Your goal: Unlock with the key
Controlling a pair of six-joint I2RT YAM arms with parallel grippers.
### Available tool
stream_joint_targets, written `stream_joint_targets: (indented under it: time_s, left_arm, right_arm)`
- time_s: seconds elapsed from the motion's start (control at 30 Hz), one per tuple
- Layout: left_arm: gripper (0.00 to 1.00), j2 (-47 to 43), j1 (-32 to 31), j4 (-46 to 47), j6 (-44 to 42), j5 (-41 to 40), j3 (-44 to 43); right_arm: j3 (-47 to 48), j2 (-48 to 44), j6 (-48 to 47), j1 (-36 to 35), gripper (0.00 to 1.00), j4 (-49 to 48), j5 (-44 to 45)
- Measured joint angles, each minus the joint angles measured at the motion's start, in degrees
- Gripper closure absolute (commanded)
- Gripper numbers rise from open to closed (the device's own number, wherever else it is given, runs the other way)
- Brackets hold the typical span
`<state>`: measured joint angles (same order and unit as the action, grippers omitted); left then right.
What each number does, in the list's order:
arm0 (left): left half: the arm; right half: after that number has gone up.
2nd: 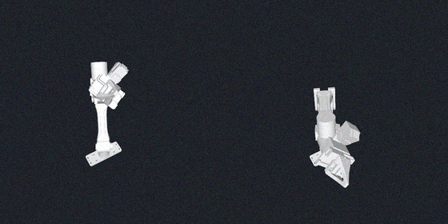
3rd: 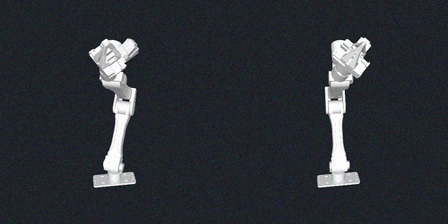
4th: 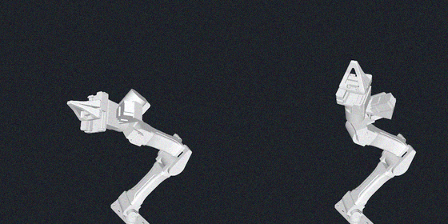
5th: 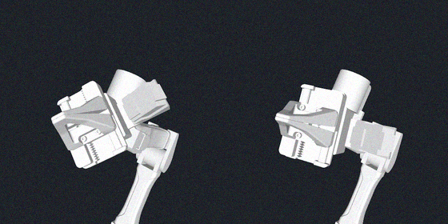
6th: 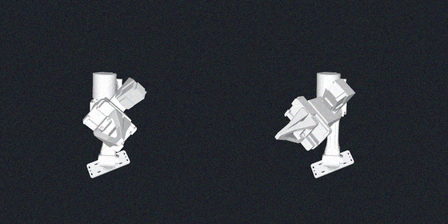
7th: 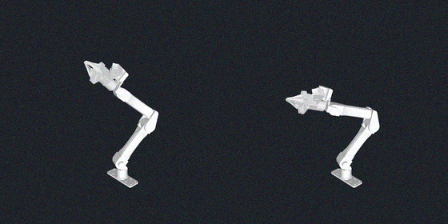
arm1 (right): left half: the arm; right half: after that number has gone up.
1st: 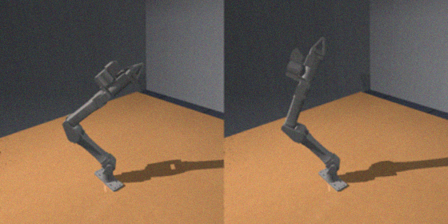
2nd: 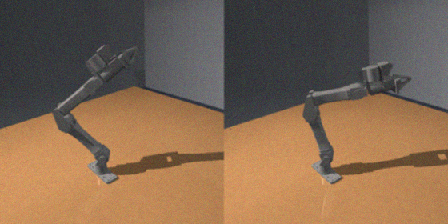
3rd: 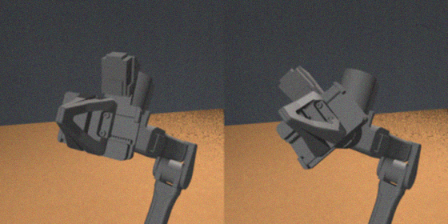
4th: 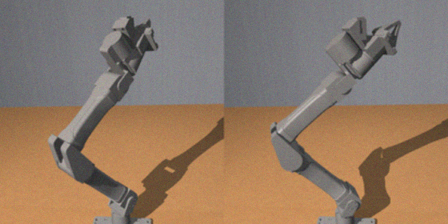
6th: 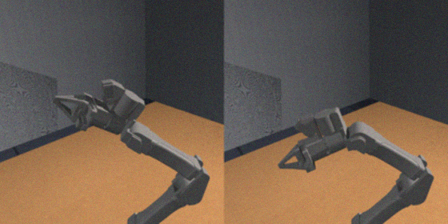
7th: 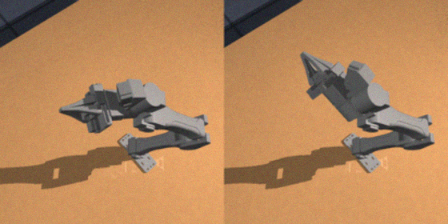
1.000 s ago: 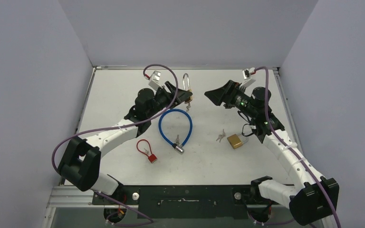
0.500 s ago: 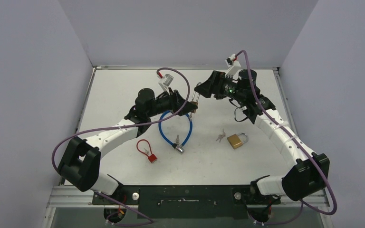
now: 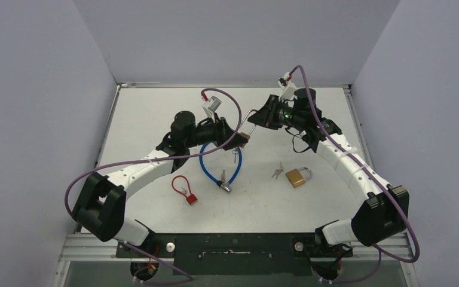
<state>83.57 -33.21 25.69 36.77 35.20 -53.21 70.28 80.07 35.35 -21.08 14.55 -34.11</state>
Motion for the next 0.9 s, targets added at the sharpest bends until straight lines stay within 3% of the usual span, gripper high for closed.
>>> stream_joint_targets:
  time_s: [0.2,0.23,0.33,0.47,0.57,0.9]
  left_arm:
    - [1.0,0.0,0.5,-0.9,0.0,0.9,0.0]
    - [0.92,0.0,0.7,-1.0,0.0,1.0,0.0]
    - [0.42,0.0,1.2,-1.1,0.6,1.8,0.0]
    - [0.08,-0.2,2.2,-0.6,2.1,1.9,0.0]
    - [0.03,-2.2,3.9,0.3,3.0,1.0,0.2]
    - [0.03,-5.8,4.8,0.1,2.8,-1.9,1.5]
  right_arm:
    - [-2.4,-0.4,2.8,0.2,0.99,-3.9,-1.4]
    - [-3.0,-0.5,3.3,0.2,1.0,-5.0,-1.5]
    - [-5.0,-1.1,5.0,0.3,1.0,-8.4,-1.8]
    - [-6.1,-1.3,5.9,0.5,1.0,-9.7,-1.5]
    - [-6.4,-1.0,5.2,0.9,1.0,-8.2,0.3]
    - [-6.6,4.4,3.1,3.9,1.0,-2.0,8.2]
